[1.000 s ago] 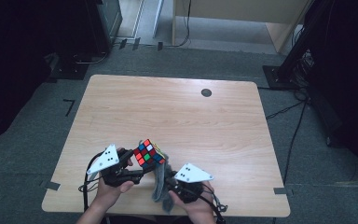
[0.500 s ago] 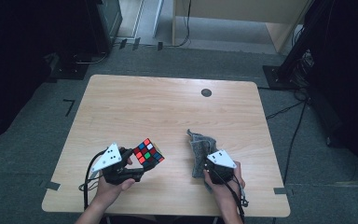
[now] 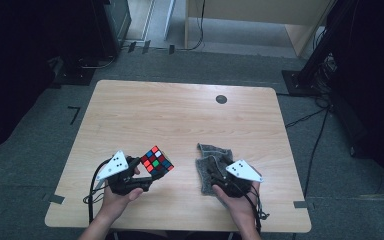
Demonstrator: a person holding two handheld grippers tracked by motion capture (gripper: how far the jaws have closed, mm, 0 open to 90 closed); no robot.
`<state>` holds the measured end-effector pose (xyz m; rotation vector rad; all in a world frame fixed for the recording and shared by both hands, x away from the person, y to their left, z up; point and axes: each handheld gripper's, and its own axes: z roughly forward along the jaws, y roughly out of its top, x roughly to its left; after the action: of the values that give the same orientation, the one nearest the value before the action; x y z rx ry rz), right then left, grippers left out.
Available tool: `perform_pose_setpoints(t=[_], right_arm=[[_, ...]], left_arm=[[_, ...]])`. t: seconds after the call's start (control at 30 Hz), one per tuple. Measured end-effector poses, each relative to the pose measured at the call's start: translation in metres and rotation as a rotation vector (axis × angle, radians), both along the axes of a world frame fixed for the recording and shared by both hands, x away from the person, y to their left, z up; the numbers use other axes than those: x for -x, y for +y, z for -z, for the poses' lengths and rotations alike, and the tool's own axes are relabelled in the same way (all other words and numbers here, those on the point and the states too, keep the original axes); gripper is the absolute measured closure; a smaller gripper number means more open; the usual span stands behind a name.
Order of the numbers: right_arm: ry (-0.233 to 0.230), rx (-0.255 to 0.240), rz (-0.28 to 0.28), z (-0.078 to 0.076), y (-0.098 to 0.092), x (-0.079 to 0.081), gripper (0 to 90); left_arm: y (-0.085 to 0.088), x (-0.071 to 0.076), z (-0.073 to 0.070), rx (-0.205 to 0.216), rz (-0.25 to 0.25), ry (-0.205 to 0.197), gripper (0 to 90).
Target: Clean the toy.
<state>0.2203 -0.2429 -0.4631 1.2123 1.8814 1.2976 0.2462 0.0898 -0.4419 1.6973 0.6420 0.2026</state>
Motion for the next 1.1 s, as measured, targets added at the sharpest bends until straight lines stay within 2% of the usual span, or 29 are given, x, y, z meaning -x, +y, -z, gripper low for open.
perform_pose_setpoints(t=[0.07,0.17,0.23,0.3,0.33,0.4,0.53,0.63,0.9,1.0,1.1], right_arm=[[-0.033,-0.037,-0.087,-0.005,0.013,0.006,31.9],[-0.046,-0.091,-0.194,-0.007,0.032,0.013,27.5],[-0.065,-0.088,-0.247,-0.006,0.045,0.017,26.3],[-0.076,-0.083,-0.264,-0.006,0.051,0.020,25.6],[-0.100,-0.074,-0.303,-0.006,0.062,0.024,24.2],[-0.111,-0.071,-0.323,-0.006,0.069,0.027,22.9],[-0.151,-0.074,-0.316,-0.003,0.077,0.032,22.3],[-0.163,-0.067,-0.306,-0.001,0.081,0.033,22.6],[-0.205,-0.033,-0.269,0.000,0.087,0.035,26.1],[-0.212,-0.025,-0.258,0.001,0.087,0.036,29.5],[-0.216,-0.022,-0.261,0.001,0.088,0.036,30.0]], left_arm=[[-0.001,0.000,0.000,0.005,-0.002,0.006,34.0],[-0.002,0.000,-0.001,0.009,-0.007,0.016,34.0],[-0.004,0.000,-0.001,0.014,-0.009,0.025,34.0],[-0.004,0.000,-0.001,0.017,-0.007,0.030,34.0],[-0.006,0.001,-0.002,0.021,-0.002,0.042,34.0],[-0.009,0.002,-0.002,0.024,0.002,0.050,34.0],[-0.015,0.004,-0.003,0.018,0.001,0.070,34.0],[-0.020,0.005,-0.003,0.019,-0.007,0.109,34.0],[-0.033,0.009,-0.001,-0.002,0.035,0.131,34.0],[-0.034,0.009,0.000,0.006,0.038,0.152,33.9],[-0.033,0.007,0.001,0.032,0.048,0.173,33.9]])
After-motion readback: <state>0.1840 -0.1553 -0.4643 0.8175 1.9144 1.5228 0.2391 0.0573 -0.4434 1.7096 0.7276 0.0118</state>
